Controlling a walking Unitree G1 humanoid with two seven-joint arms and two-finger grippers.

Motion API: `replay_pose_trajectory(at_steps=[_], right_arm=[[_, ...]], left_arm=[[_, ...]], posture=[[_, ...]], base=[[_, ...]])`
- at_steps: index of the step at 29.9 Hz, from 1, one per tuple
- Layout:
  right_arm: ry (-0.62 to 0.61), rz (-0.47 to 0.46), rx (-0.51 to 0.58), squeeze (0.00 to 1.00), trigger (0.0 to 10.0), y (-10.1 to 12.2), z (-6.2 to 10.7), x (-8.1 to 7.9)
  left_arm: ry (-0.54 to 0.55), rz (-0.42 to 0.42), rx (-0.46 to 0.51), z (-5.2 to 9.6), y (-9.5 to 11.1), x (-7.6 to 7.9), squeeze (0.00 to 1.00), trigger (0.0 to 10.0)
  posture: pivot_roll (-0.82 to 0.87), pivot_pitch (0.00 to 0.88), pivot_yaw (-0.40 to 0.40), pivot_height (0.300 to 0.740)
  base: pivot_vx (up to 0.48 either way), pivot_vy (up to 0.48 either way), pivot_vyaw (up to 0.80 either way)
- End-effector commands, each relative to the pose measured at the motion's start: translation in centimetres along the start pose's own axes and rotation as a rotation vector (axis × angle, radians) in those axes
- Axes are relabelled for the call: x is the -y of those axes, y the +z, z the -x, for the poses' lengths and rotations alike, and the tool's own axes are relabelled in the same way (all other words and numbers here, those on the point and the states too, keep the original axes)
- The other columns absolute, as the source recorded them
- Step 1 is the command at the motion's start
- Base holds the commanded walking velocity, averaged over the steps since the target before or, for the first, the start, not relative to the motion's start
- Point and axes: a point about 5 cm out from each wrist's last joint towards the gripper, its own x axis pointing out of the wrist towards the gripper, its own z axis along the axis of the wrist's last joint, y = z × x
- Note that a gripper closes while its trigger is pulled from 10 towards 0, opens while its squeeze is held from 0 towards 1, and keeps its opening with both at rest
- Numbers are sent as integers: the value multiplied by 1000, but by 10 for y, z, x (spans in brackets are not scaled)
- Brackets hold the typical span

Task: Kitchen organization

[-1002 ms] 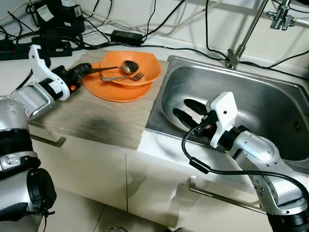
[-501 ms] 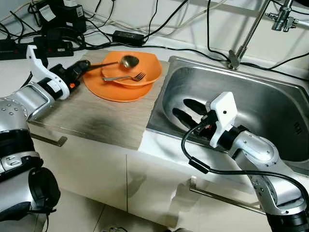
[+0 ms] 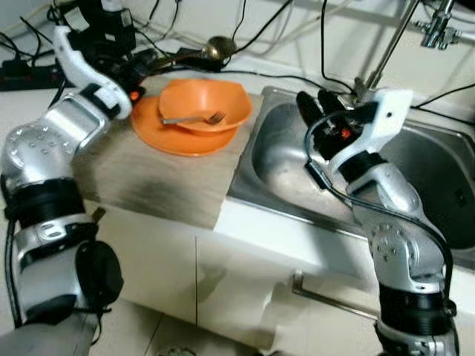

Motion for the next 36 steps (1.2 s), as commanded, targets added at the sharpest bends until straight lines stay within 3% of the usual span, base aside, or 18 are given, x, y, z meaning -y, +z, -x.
replay_pose_trajectory(at_steps=[1, 3, 6, 11, 17, 25, 31, 32, 33, 36], right_arm=[[35, -33, 2, 1000, 10000, 1, -4, -7], [47, -47, 7, 1000, 10000, 2, -5, -10], [148, -164, 17, 1000, 10000, 3, -9, -27], [134, -343, 62, 1000, 10000, 5, -13, -33], [129, -349, 40, 1000, 10000, 2, -14, -32], [125, -425, 72, 1000, 10000, 9, -23, -29], [224, -564, 121, 1000, 10000, 20, -22, -34], [225, -581, 126, 706, 10000, 21, -22, -34], [218, -598, 125, 0, 10000, 21, -22, -33], [240, -581, 106, 0, 10000, 20, -22, -34]], left_arm=[[-57, -29, -2, -7, 2, 19, 0, 0], [-68, -15, 0, -8, 2, 22, 0, 0], [-148, 62, 28, -8, 0, 42, 0, 0], [-170, 141, 6, -9, -21, 46, 0, 0], [-254, 216, -36, -1, -31, 57, 0, 0], [-275, 296, -70, 5, -40, 57, 0, 0], [-260, 393, -105, 8, -51, 51, 0, 0], [-263, 424, -111, 8, -53, 50, 0, 0], [-282, 486, -108, 9, -54, 51, 0, 0], [-303, 553, -133, 10, -58, 52, 0, 0]], posture=[[-4, 0, -47, 740], [-3, 0, -45, 740], [-3, 0, -40, 740], [-4, 0, -40, 740], [0, 0, -47, 740], [3, 0, -53, 740], [2, 0, -51, 740], [1, 0, -49, 740], [1, 0, -48, 740], [0, 0, -46, 740]], base=[[0, 0, 0], [0, 0, 0], [0, 0, 0], [0, 0, 0], [0, 0, 0], [0, 0, 0], [0, 0, 0], [0, 0, 0], [0, 0, 0], [0, 0, 0]])
